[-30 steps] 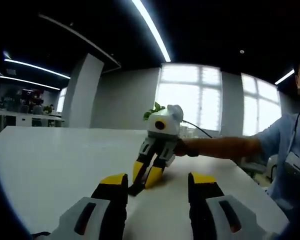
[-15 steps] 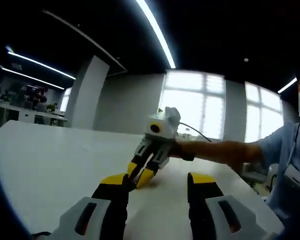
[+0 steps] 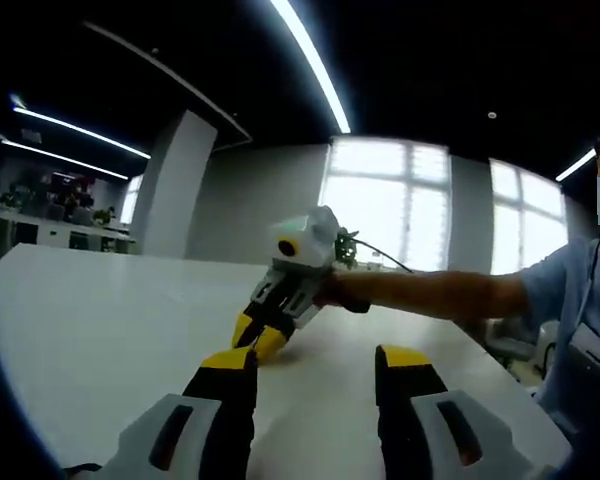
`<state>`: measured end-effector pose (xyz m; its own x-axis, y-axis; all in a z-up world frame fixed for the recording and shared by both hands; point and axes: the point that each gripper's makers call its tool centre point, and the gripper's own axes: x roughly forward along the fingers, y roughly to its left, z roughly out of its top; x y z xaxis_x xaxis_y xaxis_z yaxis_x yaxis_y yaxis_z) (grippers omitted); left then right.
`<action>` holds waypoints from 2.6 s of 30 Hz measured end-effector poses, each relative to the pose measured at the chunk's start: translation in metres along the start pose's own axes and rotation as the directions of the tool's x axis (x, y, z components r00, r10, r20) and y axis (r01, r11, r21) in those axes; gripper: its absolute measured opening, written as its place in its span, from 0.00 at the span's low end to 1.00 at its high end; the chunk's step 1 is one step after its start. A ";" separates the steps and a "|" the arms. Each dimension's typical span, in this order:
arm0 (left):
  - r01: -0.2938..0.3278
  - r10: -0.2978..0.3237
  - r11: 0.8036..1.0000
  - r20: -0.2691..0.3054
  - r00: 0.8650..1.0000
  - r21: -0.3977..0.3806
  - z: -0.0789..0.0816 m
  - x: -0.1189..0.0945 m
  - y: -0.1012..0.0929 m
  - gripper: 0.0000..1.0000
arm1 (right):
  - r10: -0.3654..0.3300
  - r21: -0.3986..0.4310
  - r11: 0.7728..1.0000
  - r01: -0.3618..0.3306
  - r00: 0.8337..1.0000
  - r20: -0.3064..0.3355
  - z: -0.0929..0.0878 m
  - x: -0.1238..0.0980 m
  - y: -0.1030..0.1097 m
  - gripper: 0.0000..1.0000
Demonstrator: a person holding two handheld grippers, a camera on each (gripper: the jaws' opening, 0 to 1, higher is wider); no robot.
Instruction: Snap the two parts of the plastic buckle together until the buckle closes and remains connected.
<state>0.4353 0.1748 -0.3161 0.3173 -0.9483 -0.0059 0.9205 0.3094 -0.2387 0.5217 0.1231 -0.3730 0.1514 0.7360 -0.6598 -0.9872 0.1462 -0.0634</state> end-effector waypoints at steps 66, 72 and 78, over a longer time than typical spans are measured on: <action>-0.071 0.081 0.988 -0.066 0.995 0.134 0.004 0.015 -0.001 0.44 | -0.420 0.478 0.875 0.073 0.606 0.676 0.012 -0.151 0.046 0.74; -0.057 0.058 0.994 -0.009 0.998 0.092 0.017 0.026 -0.015 0.44 | -0.404 0.405 0.903 0.141 0.594 0.696 0.014 -0.154 0.050 0.82; -0.022 0.014 0.987 0.050 0.999 0.160 0.022 0.033 -0.030 0.58 | -0.315 0.248 0.949 0.195 0.606 0.731 0.028 -0.154 0.072 0.65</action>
<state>0.4227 0.1360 -0.2874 0.3409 -0.9393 0.0389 0.9381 0.3372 -0.0798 0.4288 0.0390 -0.2553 0.4394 0.8825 0.1676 -0.8949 0.4463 -0.0034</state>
